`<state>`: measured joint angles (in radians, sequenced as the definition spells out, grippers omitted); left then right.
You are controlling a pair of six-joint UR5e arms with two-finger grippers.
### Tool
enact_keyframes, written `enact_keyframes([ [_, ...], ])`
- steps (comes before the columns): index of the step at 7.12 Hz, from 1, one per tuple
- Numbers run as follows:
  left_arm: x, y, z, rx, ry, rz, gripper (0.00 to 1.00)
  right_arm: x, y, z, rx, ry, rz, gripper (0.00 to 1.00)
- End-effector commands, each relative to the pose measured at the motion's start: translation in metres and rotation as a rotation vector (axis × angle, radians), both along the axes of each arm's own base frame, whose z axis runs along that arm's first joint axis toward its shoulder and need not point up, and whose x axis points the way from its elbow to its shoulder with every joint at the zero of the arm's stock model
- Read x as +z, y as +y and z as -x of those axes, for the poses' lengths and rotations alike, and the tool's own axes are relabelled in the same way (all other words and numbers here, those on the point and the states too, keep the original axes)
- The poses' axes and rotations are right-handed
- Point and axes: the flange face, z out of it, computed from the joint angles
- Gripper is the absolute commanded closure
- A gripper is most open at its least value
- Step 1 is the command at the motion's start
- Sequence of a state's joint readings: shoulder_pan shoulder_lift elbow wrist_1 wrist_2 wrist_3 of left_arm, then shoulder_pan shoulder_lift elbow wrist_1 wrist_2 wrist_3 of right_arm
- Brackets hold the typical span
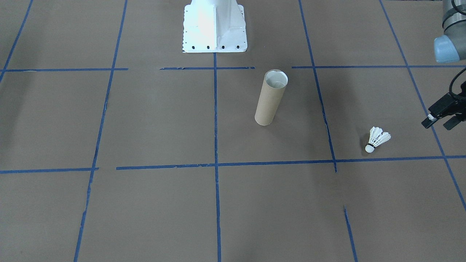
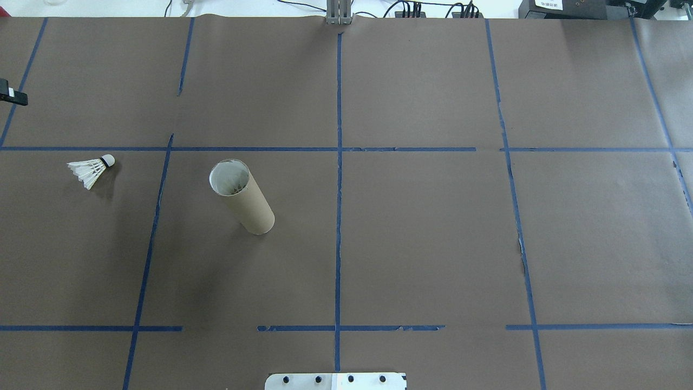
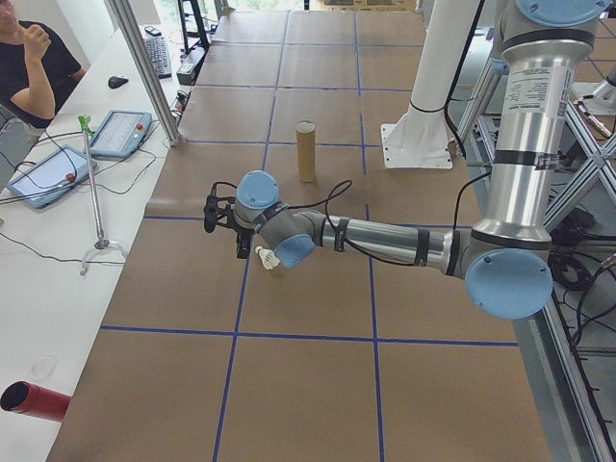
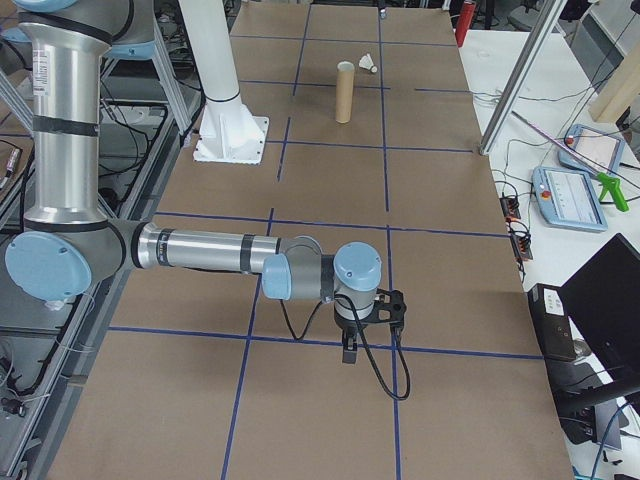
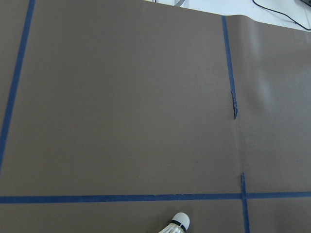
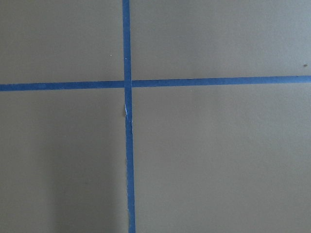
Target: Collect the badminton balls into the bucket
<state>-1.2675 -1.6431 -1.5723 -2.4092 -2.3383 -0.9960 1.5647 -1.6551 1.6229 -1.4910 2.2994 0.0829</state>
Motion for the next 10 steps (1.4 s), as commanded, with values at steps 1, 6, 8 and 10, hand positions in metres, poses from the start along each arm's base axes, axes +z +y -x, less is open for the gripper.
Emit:
enact_keyframes([
  [1,0.018,0.011,-0.037,-0.092,0.097,0.131,0.00,0.000,0.000,0.000,0.000,0.000,0.000,0.00],
  [6,0.088,0.064,-0.089,-0.205,0.243,0.231,0.00,0.000,0.000,0.000,0.000,0.000,0.000,0.00],
  [8,0.083,0.070,-0.105,-0.221,0.287,0.277,0.00,0.000,0.000,0.000,0.000,0.000,0.000,0.00],
  [10,0.078,0.073,-0.133,-0.256,0.302,0.287,0.00,0.000,0.000,0.000,0.000,0.000,0.000,0.00],
])
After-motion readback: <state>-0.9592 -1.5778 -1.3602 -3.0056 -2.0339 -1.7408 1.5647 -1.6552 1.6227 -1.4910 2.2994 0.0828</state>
